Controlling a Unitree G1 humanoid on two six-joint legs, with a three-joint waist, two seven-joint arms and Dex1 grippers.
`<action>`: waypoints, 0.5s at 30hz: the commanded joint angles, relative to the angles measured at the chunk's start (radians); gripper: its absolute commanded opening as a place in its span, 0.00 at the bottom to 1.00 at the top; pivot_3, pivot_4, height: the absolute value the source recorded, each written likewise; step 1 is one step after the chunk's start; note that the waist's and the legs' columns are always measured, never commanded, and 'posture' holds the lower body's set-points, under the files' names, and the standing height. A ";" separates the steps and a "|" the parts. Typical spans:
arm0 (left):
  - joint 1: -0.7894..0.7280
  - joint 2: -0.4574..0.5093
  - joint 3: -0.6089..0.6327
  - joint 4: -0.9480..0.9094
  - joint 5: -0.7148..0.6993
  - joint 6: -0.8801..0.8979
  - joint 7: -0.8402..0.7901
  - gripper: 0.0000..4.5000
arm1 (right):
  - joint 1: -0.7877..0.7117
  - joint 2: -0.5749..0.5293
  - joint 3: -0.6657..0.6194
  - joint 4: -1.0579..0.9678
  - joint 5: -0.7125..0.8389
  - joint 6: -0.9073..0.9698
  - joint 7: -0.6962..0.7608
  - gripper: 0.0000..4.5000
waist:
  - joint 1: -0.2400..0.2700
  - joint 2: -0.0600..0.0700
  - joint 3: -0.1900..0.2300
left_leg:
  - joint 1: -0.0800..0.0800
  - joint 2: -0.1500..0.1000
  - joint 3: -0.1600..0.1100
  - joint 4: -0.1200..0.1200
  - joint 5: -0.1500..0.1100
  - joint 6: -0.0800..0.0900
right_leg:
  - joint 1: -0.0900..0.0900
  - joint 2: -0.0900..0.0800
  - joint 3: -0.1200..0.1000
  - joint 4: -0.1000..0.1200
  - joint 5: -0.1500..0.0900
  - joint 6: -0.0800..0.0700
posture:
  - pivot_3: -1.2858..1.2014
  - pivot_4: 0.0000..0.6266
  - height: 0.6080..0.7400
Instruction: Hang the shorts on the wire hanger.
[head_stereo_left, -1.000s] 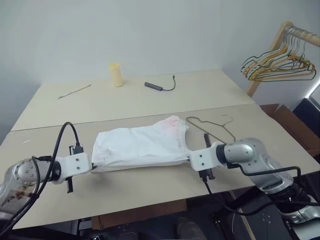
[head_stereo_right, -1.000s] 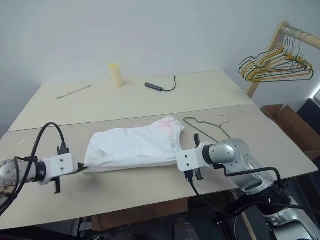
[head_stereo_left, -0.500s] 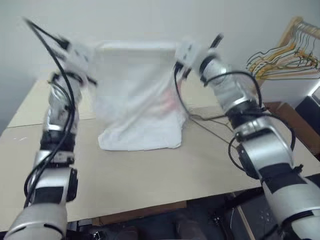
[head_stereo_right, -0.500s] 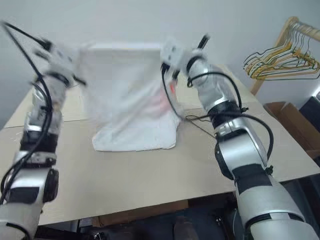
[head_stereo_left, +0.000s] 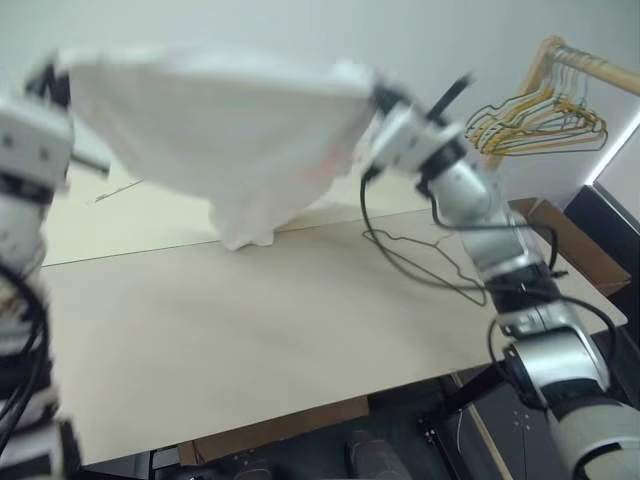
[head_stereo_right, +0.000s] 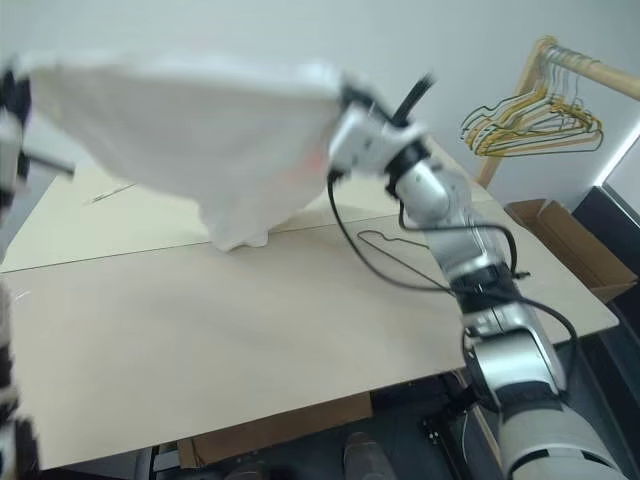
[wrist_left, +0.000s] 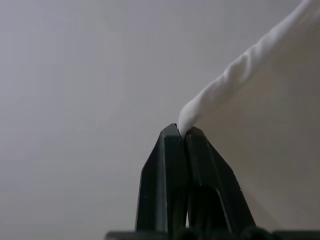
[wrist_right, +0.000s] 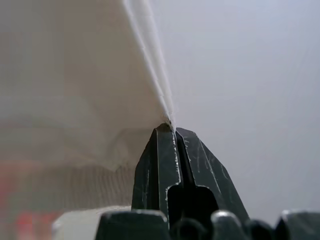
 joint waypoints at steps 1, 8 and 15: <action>0.273 0.049 0.090 -0.063 -0.060 -0.004 -0.257 0.00 | 0.130 -0.081 0.055 -0.074 -0.012 0.082 0.221 0.01 | 0.009 -0.001 0.001 | 0.008 0.002 0.001 0.000 0.000 0.000 | 0.008 0.001 -0.001 -0.002 -0.004 0.004 | 0.51 0.00 1.00; 0.624 0.104 0.033 -0.185 -0.027 0.006 -0.502 0.00 | 0.168 -0.099 0.127 -0.059 -0.095 0.001 0.334 0.01 | 0.050 0.000 0.002 | 0.011 0.006 0.006 0.001 0.000 0.000 | 0.007 0.004 0.001 0.002 -0.006 -0.005 | 0.51 0.00 1.00; 0.860 0.197 0.063 -0.286 0.002 0.143 -0.735 0.00 | 0.202 -0.186 0.132 -0.126 -0.072 0.014 0.555 0.01 | 0.083 -0.001 0.002 | 0.005 0.007 0.007 0.000 -0.003 0.000 | 0.001 0.007 0.001 0.000 -0.005 -0.002 | 0.51 0.00 1.00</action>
